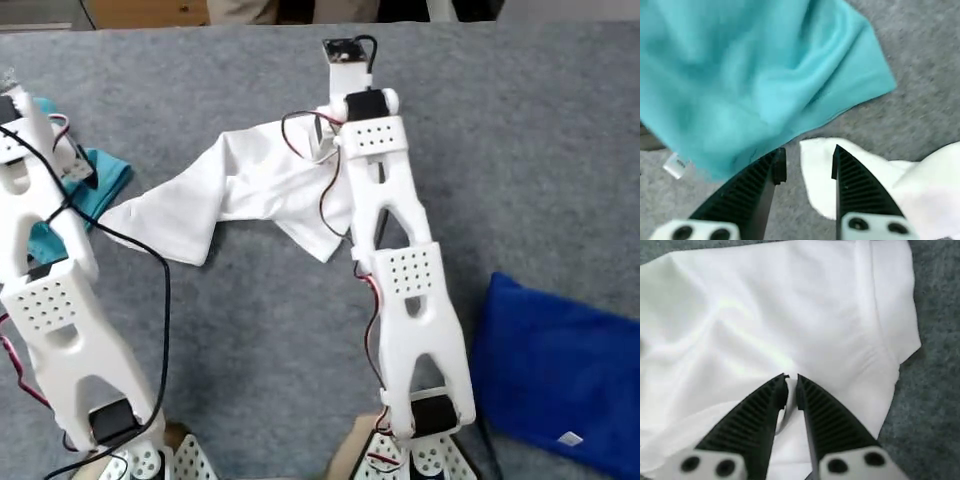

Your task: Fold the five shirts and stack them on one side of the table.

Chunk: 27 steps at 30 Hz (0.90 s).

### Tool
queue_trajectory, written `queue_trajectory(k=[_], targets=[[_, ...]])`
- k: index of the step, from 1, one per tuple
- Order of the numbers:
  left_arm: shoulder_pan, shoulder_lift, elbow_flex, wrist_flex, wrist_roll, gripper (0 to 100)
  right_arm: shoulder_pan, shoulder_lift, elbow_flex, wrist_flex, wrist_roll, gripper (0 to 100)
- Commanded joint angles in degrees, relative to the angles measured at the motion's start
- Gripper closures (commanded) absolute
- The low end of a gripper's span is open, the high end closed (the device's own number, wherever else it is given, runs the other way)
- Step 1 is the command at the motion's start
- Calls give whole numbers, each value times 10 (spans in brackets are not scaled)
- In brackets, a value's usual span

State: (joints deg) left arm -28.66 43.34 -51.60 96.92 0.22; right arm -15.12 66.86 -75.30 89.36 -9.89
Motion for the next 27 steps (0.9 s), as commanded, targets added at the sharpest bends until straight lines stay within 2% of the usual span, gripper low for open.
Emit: queue_trajectory(k=[1, 6, 10, 14, 17, 23, 27], targets=[[-9, -35, -25, 37, -18, 835, 21, 11, -36, -11, 4, 987], [2, -35, -3, 39, 18, 830, 22, 36, -85, 2, 4, 987], [18, -16, 53, 38, 20, 771, 20, 56, -121, 10, 7, 987], [30, -14, 85, 33, 22, 765, 19, 72, -157, 25, 8, 987], [37, 3, 100, 5, 22, 764, 20, 83, -178, 26, 8, 987], [73, 26, 87, 10, 24, 769, 19, 94, -199, 31, 23, 986], [94, 17, 86, 6, 67, 816, 19, 94, -199, 29, 24, 986]])
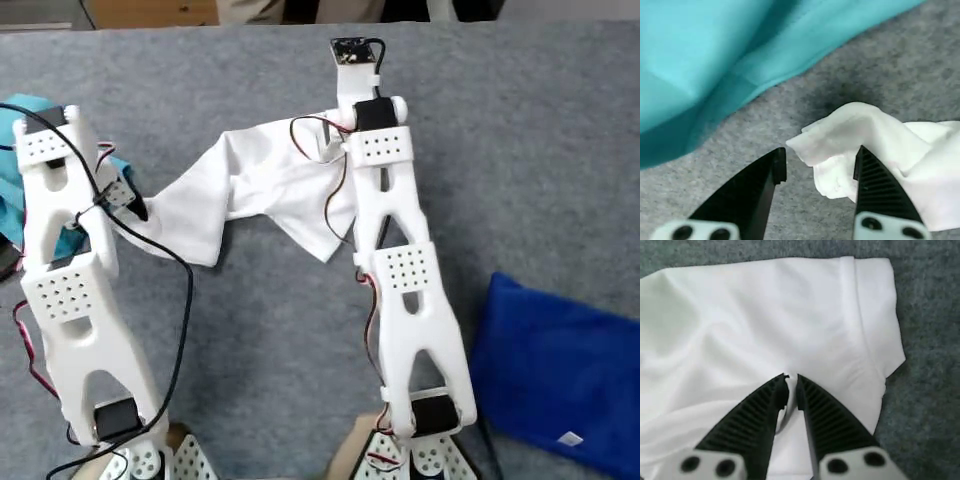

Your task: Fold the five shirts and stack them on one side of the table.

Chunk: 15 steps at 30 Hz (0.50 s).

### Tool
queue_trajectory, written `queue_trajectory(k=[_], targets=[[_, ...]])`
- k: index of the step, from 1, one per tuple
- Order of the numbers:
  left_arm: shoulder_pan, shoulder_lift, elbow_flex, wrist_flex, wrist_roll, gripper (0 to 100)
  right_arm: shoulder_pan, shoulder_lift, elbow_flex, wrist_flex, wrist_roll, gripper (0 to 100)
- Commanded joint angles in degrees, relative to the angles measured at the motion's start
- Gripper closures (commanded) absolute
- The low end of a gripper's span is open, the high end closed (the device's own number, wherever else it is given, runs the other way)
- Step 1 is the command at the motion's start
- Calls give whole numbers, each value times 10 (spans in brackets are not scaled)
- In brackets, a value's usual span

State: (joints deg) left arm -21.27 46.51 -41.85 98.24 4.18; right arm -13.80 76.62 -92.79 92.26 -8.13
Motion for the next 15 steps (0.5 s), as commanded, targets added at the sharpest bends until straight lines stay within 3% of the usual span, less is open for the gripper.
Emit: queue_trajectory(k=[1, 5, 12, 15], targets=[[28, -15, -11, -8, 37, 842, 6, -4, -24, 0, 6, 986], [69, -17, -11, -9, 54, 930, 6, -3, -24, -1, 6, 986], [124, -20, -62, 13, 62, 928, 6, -3, -24, -4, 6, 986], [127, -20, -81, 18, 61, 873, 7, -3, -24, -4, 6, 986]])
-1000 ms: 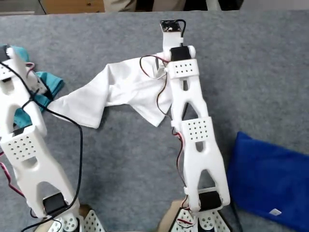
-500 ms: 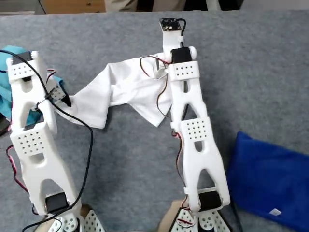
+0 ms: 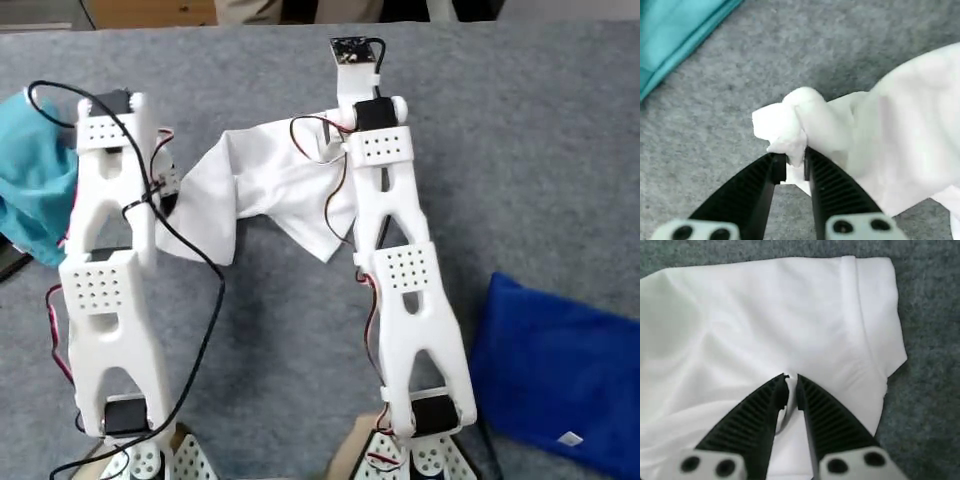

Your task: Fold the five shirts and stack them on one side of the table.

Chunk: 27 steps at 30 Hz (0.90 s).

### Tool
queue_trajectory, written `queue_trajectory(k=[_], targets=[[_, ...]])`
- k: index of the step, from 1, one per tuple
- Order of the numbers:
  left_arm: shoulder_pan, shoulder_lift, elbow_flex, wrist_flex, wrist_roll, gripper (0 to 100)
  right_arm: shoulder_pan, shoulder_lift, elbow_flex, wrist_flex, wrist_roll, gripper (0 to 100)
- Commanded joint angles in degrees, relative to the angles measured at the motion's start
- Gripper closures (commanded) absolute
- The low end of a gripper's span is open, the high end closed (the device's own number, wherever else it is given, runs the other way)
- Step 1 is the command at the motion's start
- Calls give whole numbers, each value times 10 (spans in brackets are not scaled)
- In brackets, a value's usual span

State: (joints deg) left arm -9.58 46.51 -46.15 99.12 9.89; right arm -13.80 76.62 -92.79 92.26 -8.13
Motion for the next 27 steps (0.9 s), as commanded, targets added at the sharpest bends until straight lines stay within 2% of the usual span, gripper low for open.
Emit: queue_trajectory(k=[1, 5, 11, 15, 23, 27], targets=[[11, -20, -41, 12, 3, 844, 7, -3, -24, -4, 6, 986], [-10, -20, -52, 16, -13, 763, 7, -3, -24, -4, 7, 986], [-70, -20, -53, 16, -80, 761, 7, -3, -24, -4, 7, 986], [-99, -20, -60, 16, -95, 761, 6, -3, -24, -4, 7, 986], [-119, -8, -173, 10, -118, 761, 5, -2, -24, -4, 7, 986], [-119, 30, -193, -21, -127, 761, 5, -2, -24, -4, 7, 986]])
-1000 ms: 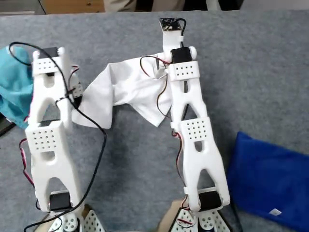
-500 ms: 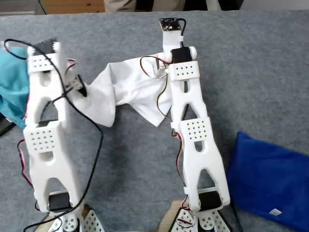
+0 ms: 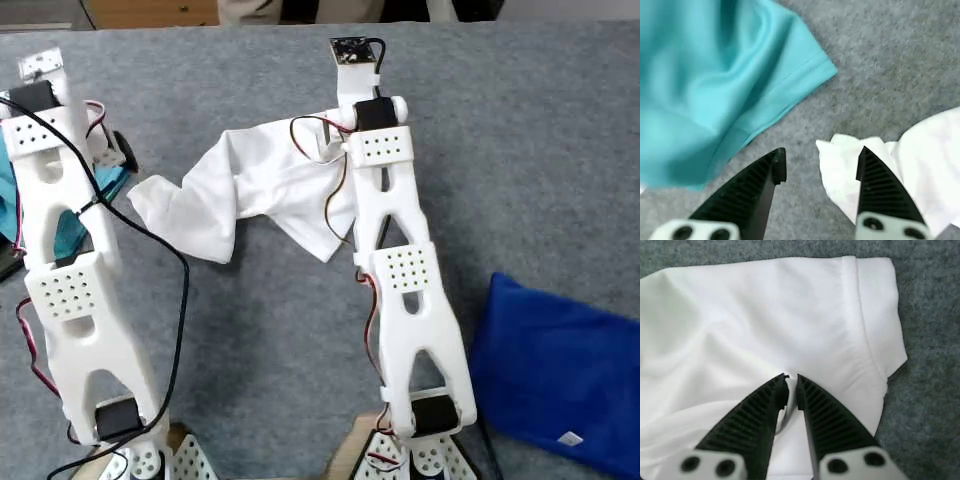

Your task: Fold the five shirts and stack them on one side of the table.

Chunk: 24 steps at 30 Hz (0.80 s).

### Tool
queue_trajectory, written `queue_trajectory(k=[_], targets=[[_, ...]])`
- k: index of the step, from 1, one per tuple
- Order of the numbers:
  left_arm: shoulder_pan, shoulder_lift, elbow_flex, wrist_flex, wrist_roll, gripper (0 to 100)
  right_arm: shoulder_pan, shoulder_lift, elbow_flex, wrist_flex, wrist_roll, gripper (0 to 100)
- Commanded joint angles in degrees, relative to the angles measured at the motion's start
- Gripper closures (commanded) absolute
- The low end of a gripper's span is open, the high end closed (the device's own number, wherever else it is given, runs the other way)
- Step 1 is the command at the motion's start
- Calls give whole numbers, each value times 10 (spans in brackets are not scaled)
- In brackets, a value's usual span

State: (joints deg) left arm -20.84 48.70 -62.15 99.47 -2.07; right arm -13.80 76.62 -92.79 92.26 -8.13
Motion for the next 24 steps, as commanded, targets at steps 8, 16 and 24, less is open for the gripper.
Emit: queue_trajectory(k=[8, 16, 24], targets=[[18, 81, -36, -17, -54, 761, 5, -2, -24, -4, 7, 986], [35, 82, -63, 12, 21, 761, -5, -2, -24, -4, 21, 986], [53, 87, -60, 12, 125, 820, -5, -2, -24, -4, 22, 986]])
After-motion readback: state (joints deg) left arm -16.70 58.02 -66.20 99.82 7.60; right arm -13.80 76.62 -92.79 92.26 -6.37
